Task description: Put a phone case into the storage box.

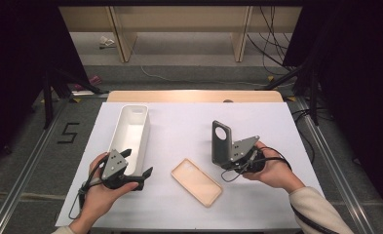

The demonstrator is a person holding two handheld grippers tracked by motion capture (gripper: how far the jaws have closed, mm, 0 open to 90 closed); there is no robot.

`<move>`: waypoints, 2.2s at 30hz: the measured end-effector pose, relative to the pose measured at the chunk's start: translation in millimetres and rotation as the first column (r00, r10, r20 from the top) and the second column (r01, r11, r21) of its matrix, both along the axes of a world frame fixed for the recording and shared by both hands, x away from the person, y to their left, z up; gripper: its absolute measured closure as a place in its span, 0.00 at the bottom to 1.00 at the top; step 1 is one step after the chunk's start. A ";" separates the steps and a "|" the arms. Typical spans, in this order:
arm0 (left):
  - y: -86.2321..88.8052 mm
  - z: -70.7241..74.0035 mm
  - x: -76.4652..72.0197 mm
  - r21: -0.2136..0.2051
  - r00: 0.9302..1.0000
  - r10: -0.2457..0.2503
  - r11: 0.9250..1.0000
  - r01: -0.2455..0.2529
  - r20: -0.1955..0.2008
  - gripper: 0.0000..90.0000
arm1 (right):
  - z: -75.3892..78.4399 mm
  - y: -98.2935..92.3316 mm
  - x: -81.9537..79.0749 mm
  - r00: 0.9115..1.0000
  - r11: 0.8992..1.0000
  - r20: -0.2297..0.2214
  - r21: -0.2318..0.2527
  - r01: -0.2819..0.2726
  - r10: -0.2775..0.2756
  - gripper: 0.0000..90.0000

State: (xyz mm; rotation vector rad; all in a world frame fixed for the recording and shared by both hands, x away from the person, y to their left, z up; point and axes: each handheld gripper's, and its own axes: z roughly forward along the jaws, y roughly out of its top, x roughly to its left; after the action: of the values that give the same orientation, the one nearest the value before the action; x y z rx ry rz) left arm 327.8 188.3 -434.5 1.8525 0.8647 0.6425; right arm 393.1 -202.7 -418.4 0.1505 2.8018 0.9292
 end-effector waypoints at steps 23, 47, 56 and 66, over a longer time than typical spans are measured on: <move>-104.8 57.1 87.6 0.010 0.976 -0.113 0.993 0.117 -0.187 0.22 | 1.6 20.3 -16.9 0.999 0.999 0.019 0.021 -0.050 0.049 0.99; -166.0 37.9 145.9 0.043 0.899 -0.045 0.997 0.071 -0.436 0.51 | 2.2 30.5 -20.0 0.996 0.997 0.041 0.016 -0.075 0.074 0.99; -170.3 33.4 150.2 0.045 0.878 -0.023 0.998 0.051 -0.478 0.60 | 3.5 31.4 -20.6 0.996 0.997 0.050 0.006 -0.076 0.076 0.99; -172.8 37.5 148.2 -0.061 0.859 -0.027 0.998 -0.006 -0.512 0.77 | -0.2 36.9 -22.2 0.994 0.995 0.056 -0.021 -0.096 0.097 0.99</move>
State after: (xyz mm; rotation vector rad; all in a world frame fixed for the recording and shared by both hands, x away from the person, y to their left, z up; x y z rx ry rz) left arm 476.0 15.5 -396.9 2.0025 1.1997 0.0983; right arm 370.8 -165.8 -418.6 -0.0137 2.7854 0.9126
